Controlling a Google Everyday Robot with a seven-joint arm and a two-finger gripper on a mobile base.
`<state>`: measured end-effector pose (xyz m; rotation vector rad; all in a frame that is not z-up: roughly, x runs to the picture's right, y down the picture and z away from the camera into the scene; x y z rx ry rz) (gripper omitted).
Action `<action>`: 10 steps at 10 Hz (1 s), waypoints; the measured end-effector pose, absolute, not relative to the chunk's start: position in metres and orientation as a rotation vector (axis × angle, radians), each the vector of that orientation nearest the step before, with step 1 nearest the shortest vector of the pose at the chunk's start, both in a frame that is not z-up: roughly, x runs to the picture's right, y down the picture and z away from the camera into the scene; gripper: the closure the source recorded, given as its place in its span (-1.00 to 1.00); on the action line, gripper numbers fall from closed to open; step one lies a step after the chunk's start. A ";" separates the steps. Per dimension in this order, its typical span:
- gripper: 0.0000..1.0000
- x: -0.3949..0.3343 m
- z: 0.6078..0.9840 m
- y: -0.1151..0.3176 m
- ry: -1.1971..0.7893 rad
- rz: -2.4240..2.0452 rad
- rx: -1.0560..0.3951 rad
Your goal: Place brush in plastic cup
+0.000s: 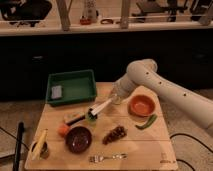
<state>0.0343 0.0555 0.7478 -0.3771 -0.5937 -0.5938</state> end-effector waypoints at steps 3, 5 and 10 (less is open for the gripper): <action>1.00 0.005 0.750 0.060 -0.593 -0.702 -0.434; 1.00 -0.010 0.751 0.064 -0.594 -0.763 -0.467; 1.00 -0.042 0.762 0.083 -0.573 -0.900 -0.565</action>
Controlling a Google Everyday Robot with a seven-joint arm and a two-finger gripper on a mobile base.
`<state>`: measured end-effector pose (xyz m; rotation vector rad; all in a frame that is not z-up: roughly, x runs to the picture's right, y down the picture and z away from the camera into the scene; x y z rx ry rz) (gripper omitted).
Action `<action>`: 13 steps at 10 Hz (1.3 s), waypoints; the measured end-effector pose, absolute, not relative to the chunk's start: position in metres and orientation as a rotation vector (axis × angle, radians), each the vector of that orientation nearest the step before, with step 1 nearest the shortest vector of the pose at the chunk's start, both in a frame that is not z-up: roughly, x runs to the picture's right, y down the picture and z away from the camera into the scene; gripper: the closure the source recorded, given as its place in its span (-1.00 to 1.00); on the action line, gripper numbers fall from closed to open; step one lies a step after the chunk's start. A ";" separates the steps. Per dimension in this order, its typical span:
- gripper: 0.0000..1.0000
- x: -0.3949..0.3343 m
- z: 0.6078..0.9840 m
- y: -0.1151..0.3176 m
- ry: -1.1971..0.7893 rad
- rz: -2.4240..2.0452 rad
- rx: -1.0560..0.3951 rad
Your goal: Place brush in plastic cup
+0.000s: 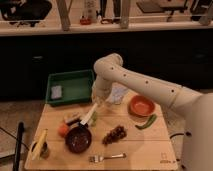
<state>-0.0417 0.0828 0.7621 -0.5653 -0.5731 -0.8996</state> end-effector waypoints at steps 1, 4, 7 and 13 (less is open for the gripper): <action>1.00 -0.046 0.764 0.085 -0.569 -0.913 -0.577; 1.00 -0.059 0.772 0.096 -0.560 -0.956 -0.620; 1.00 -0.065 0.783 0.105 -0.579 -0.967 -0.650; 1.00 -0.074 0.795 0.119 -0.607 -0.951 -0.667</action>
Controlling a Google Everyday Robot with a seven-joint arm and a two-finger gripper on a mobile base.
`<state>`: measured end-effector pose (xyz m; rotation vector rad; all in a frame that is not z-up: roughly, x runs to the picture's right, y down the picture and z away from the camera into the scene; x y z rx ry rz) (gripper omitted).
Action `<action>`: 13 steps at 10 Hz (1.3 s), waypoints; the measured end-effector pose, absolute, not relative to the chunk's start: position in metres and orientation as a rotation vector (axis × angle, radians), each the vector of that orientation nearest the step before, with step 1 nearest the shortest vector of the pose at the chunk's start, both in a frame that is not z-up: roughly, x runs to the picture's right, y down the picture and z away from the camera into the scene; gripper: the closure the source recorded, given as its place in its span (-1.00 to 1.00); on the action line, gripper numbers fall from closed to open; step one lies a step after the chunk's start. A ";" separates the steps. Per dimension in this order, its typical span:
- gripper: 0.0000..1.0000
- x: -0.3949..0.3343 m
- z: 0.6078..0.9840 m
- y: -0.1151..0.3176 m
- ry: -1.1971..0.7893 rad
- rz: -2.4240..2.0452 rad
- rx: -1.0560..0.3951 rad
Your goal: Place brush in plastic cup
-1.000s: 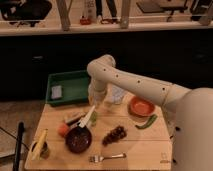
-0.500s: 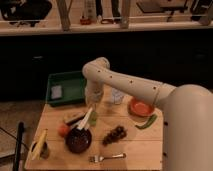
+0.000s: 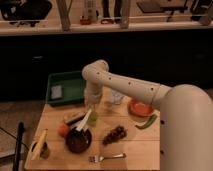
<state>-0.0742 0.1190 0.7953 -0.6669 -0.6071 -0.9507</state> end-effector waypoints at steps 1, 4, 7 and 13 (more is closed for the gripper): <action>1.00 -0.074 0.796 0.120 -0.610 -0.947 -0.667; 0.79 -0.075 0.797 0.122 -0.617 -0.930 -0.666; 0.18 -0.073 0.797 0.122 -0.618 -0.914 -0.665; -0.60 -0.072 0.796 0.123 -0.622 -0.905 -0.667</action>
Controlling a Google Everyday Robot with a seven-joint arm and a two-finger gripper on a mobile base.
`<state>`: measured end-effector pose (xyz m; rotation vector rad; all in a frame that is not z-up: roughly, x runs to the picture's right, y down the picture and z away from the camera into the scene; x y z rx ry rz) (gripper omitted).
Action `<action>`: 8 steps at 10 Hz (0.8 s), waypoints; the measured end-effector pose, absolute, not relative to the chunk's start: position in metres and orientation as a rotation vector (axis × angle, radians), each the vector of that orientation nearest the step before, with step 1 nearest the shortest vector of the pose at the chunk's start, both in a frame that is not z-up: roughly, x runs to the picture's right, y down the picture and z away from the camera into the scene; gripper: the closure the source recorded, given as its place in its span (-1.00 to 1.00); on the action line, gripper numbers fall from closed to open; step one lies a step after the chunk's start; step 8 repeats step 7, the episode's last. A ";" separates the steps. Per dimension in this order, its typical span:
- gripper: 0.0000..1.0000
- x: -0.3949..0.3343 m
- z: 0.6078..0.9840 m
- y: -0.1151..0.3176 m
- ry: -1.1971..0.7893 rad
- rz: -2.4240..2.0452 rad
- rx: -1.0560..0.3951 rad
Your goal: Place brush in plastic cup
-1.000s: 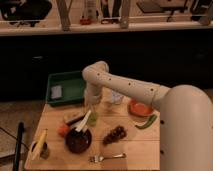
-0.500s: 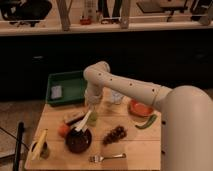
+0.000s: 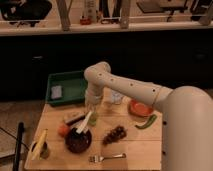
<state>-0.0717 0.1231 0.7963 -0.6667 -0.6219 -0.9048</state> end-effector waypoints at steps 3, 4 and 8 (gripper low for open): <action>-0.60 -0.072 0.796 0.121 -0.628 -0.904 -0.663; -0.60 -0.071 0.796 0.121 -0.629 -0.904 -0.665; -0.60 -0.070 0.796 0.120 -0.631 -0.904 -0.668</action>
